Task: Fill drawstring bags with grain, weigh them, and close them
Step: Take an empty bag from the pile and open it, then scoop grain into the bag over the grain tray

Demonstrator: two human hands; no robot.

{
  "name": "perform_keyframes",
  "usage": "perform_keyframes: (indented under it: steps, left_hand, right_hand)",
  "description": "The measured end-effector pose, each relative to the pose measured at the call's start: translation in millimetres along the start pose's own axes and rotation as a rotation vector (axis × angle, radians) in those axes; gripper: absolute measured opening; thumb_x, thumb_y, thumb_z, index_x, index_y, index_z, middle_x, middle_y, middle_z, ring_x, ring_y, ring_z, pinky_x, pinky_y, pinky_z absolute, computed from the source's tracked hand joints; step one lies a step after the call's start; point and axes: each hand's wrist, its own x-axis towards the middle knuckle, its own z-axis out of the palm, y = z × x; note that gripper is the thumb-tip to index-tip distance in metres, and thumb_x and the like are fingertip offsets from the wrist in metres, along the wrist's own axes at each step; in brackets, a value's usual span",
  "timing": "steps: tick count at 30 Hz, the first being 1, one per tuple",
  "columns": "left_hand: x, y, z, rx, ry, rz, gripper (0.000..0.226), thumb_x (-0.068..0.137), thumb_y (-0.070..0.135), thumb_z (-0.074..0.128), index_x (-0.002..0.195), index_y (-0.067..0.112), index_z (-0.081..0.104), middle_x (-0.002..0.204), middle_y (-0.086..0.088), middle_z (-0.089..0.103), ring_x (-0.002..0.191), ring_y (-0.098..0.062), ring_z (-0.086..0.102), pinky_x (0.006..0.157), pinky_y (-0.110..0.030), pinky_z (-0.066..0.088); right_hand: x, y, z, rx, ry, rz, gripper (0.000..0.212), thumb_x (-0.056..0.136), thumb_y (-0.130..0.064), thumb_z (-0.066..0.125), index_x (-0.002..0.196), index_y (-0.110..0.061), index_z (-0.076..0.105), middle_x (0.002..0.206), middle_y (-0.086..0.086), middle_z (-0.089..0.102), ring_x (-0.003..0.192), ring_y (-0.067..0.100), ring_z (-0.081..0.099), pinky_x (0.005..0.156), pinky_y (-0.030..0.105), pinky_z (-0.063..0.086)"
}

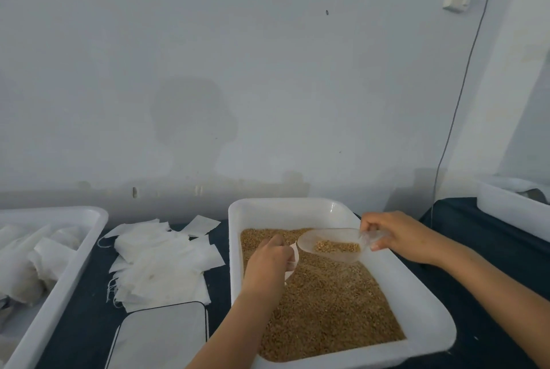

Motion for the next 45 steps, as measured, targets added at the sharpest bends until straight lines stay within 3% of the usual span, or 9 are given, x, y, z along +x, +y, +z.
perform_keyframes:
  steps: [5,8,11,16,24,33,38,41,45]
  left_hand:
    - [-1,1,0,0.004,-0.008,0.068,0.015,0.09,0.012,0.06,0.103,0.015,0.066,0.104,0.005,0.054,0.098,-0.011,0.047,0.078,-0.021,0.041]
    - [-1,1,1,0.021,-0.02,0.086,0.014,0.09,0.011,0.06,0.103,0.015,0.065,0.104,0.004,0.053,0.1,-0.012,0.046,0.077,-0.021,0.04]
    - [-2,0,2,0.024,-0.02,0.083,0.014,0.089,0.01,0.062,0.101,0.016,0.065,0.102,0.004,0.054,0.099,-0.012,0.046,0.077,-0.023,0.042]
    - [-1,1,3,0.0,-0.004,0.091,0.013,0.091,0.012,0.06,0.101,0.017,0.066,0.103,0.004,0.053,0.1,-0.013,0.046,0.081,-0.024,0.044]
    - [2,-1,5,0.003,-0.021,0.084,0.015,0.093,0.016,0.057,0.105,0.015,0.066,0.104,0.001,0.055,0.1,-0.014,0.046,0.076,-0.021,0.039]
    - [2,-2,5,-0.025,-0.028,0.018,0.008,0.09,0.009,0.06,0.096,0.013,0.063,0.099,0.004,0.053,0.1,-0.013,0.046,0.078,-0.022,0.042]
    - [-2,0,0,-0.001,0.071,-0.114,0.01,0.097,0.014,0.048,0.096,0.016,0.057,0.101,0.005,0.055,0.091,-0.012,0.048,0.069,-0.022,0.037]
    - [-3,1,-3,0.014,0.137,-0.18,0.012,0.098,0.016,0.043,0.097,0.018,0.055,0.099,0.005,0.056,0.082,-0.011,0.042,0.066,-0.021,0.031]
    - [-3,1,-5,0.006,0.164,-0.206,0.015,0.097,0.013,0.041,0.094,0.017,0.056,0.098,0.005,0.056,0.081,-0.011,0.042,0.066,-0.022,0.032]
  right_hand:
    - [15,-7,-2,-0.323,0.008,0.123,0.02,0.095,-0.013,0.043,0.084,-0.029,0.048,0.082,-0.012,0.058,0.083,0.005,0.056,0.078,0.036,0.047]
    - [23,-17,-3,-0.475,0.034,0.058,0.032,0.092,-0.005,0.04,0.075,-0.031,0.036,0.073,-0.013,0.046,0.077,0.003,0.055,0.056,0.02,0.027]
    - [29,-24,-6,-0.588,0.076,0.01,0.035,0.085,0.005,0.035,0.072,-0.027,0.032,0.068,-0.011,0.04,0.074,0.007,0.052,0.052,0.022,0.013]
    - [40,-32,-8,-0.696,0.114,-0.098,0.033,0.081,0.008,0.039,0.082,-0.025,0.04,0.071,-0.011,0.041,0.079,0.015,0.052,0.078,0.03,0.033]
    - [40,-41,-9,-0.877,0.205,-0.203,0.046,0.073,0.015,0.038,0.096,-0.024,0.044,0.081,-0.007,0.04,0.08,0.017,0.043,0.071,0.03,0.023]
    - [33,-42,-10,-1.01,0.37,-0.326,0.047,0.069,0.016,0.052,0.097,-0.021,0.053,0.084,-0.003,0.052,0.084,0.02,0.051,0.084,0.034,0.037]
    - [22,-35,-3,-0.869,0.233,-0.209,0.035,0.087,0.003,0.045,0.102,-0.029,0.049,0.091,-0.01,0.051,0.089,0.014,0.046,0.081,0.029,0.027]
    - [15,-37,29,-0.621,0.095,-0.191,0.021,0.092,-0.03,0.037,0.099,-0.035,0.056,0.089,-0.013,0.056,0.085,0.007,0.045,0.083,0.024,0.025]
    - [12,-33,83,-0.499,0.054,-0.236,0.01,0.094,-0.027,0.052,0.1,-0.031,0.058,0.093,-0.014,0.058,0.091,0.005,0.049,0.092,0.023,0.03]
